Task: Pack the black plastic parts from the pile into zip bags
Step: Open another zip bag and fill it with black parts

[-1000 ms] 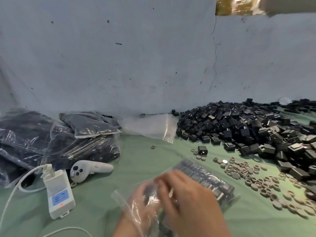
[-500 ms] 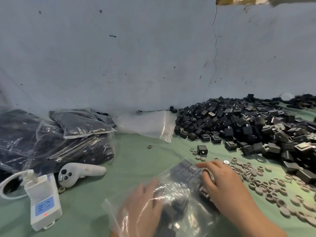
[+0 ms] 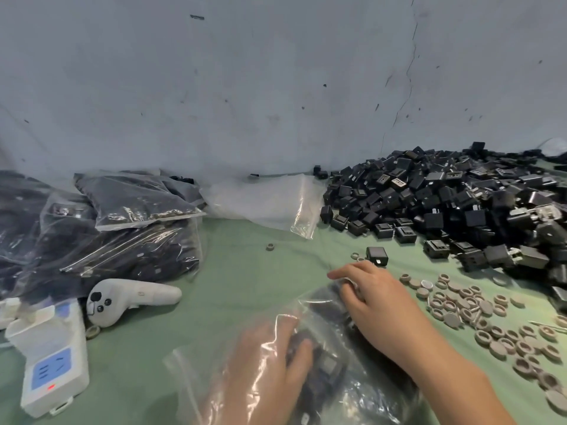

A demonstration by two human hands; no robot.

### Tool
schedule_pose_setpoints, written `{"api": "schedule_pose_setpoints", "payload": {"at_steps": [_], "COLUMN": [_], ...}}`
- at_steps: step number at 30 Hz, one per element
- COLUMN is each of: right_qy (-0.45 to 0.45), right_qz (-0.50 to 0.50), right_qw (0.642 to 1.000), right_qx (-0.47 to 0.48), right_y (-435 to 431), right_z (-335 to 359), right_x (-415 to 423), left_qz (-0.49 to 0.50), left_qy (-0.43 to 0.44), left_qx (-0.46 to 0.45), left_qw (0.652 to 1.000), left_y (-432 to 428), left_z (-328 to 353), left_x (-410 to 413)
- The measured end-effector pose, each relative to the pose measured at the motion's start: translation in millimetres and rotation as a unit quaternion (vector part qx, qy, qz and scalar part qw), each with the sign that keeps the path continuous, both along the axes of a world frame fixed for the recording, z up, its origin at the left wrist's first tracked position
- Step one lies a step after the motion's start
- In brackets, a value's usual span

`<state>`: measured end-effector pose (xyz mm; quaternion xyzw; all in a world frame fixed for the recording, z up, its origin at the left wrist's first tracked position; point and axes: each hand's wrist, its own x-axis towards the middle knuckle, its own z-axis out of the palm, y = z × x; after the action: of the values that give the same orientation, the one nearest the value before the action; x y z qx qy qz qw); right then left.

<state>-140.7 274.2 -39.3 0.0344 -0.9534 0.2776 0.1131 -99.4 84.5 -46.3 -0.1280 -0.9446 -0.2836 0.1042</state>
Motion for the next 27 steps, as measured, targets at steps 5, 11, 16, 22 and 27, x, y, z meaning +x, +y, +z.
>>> {"api": "schedule_pose_setpoints", "payload": {"at_steps": [5, 11, 16, 22, 27], "right_qy": [-0.017, -0.025, -0.024, -0.025, -0.019], "right_qz": [0.015, 0.017, 0.022, 0.024, 0.02], "right_qw": [1.0, 1.0, 0.999, 0.999, 0.999], "right_qx": [-0.001, -0.006, -0.007, 0.005, 0.023], "right_y": [-1.9, -4.5, -8.2, -10.2, -12.0], "right_z": [-4.1, -5.0, -8.1, -13.4, -15.2], "right_x": [-2.2, 1.9, 1.3, 1.3, 1.9], "left_qz": [-0.11, -0.066, -0.061, -0.072, -0.086], "left_qy": [-0.183, -0.08, -0.038, -0.081, -0.075], "left_qx": [0.165, 0.119, 0.09, 0.107, 0.024], "left_qw": [0.963, 0.987, 0.993, 0.988, 0.993], "left_y": [14.7, 0.3, -10.3, -16.3, -7.8], "left_z": [-1.5, 2.5, -3.7, -9.2, -11.4], "left_x": [5.4, 7.2, 11.7, 10.4, 4.6]}}
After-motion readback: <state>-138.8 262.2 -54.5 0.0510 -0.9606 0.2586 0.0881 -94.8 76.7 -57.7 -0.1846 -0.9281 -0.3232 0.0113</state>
